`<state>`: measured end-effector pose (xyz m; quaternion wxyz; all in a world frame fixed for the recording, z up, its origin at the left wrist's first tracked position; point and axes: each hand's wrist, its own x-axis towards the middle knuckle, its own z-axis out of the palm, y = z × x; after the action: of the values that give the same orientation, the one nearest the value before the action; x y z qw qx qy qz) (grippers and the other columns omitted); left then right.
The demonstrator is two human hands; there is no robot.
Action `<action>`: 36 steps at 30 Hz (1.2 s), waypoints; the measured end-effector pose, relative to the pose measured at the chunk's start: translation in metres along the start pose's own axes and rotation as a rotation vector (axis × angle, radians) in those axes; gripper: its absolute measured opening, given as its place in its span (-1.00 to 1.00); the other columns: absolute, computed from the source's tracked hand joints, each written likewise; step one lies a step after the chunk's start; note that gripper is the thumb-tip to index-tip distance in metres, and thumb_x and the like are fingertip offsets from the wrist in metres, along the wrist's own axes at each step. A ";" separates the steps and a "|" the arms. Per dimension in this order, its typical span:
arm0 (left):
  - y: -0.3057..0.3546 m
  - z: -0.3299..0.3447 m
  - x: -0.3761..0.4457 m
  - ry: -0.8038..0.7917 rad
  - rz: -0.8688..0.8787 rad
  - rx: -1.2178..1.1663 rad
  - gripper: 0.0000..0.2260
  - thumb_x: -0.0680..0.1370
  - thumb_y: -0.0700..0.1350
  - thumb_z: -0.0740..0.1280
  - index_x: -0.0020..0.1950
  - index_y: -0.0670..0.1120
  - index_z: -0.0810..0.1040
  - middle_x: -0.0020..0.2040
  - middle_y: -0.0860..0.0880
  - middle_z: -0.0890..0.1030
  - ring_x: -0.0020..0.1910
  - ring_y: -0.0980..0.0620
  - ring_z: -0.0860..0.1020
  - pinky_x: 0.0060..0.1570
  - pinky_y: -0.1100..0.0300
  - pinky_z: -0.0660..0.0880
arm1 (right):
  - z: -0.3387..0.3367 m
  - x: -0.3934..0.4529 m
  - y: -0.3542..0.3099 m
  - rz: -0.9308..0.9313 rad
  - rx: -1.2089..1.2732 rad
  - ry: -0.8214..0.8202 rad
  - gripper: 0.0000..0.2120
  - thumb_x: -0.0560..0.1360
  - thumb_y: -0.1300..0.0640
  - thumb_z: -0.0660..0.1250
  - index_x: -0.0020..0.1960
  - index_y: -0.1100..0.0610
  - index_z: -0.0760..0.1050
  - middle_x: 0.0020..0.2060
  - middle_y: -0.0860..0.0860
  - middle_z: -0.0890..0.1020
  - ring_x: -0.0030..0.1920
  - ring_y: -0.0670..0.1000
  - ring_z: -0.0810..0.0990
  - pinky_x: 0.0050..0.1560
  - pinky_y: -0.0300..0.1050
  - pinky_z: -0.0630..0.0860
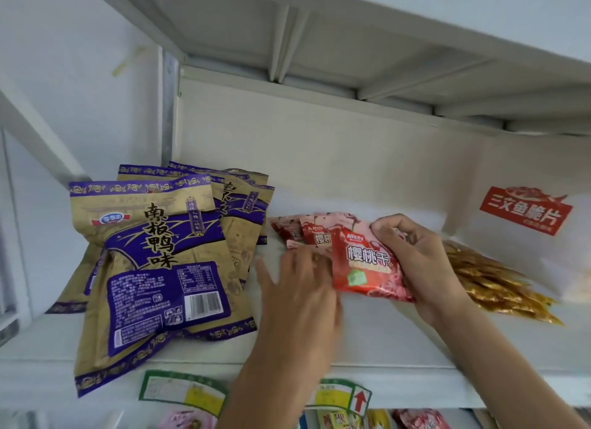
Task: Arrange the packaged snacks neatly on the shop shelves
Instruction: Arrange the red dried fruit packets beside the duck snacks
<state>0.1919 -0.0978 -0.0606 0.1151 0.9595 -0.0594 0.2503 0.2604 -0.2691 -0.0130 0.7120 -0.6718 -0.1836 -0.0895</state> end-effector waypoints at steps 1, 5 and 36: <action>-0.003 -0.002 -0.002 0.045 -0.024 -0.052 -0.61 0.68 0.00 0.24 0.50 0.02 0.30 0.47 0.01 0.35 0.48 -0.02 0.32 0.54 -0.24 0.21 | -0.001 -0.001 0.003 0.002 -0.004 0.020 -0.81 0.48 0.06 0.48 -0.01 0.16 0.62 -0.17 0.20 0.72 -0.28 0.09 0.70 -0.29 -0.13 0.65; -0.010 -0.009 -0.007 0.013 -0.068 -0.636 -0.83 0.73 -0.04 0.16 0.15 -0.01 0.54 -0.06 0.06 0.64 -0.20 0.32 0.55 -0.17 0.44 0.50 | 0.002 -0.008 0.006 -0.026 -0.036 0.031 -0.89 0.58 0.13 0.45 0.01 0.17 0.60 -0.08 0.27 0.73 -0.16 0.20 0.72 -0.20 -0.04 0.68; -0.009 -0.007 -0.012 -0.071 -0.179 -1.183 -0.74 0.49 -0.06 0.47 0.15 -0.09 0.64 -0.09 -0.08 0.77 -0.13 -0.02 0.75 -0.15 0.23 0.66 | -0.014 -0.063 0.018 0.130 0.009 -0.236 -0.74 0.59 0.05 0.40 0.22 0.15 0.53 0.10 0.07 0.75 -0.39 0.01 0.59 -0.42 -0.23 0.40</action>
<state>0.1797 -0.0870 -0.0626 0.6484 0.7415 -0.1114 0.1316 0.2108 -0.2892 -0.0539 0.6927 -0.6849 -0.2228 0.0374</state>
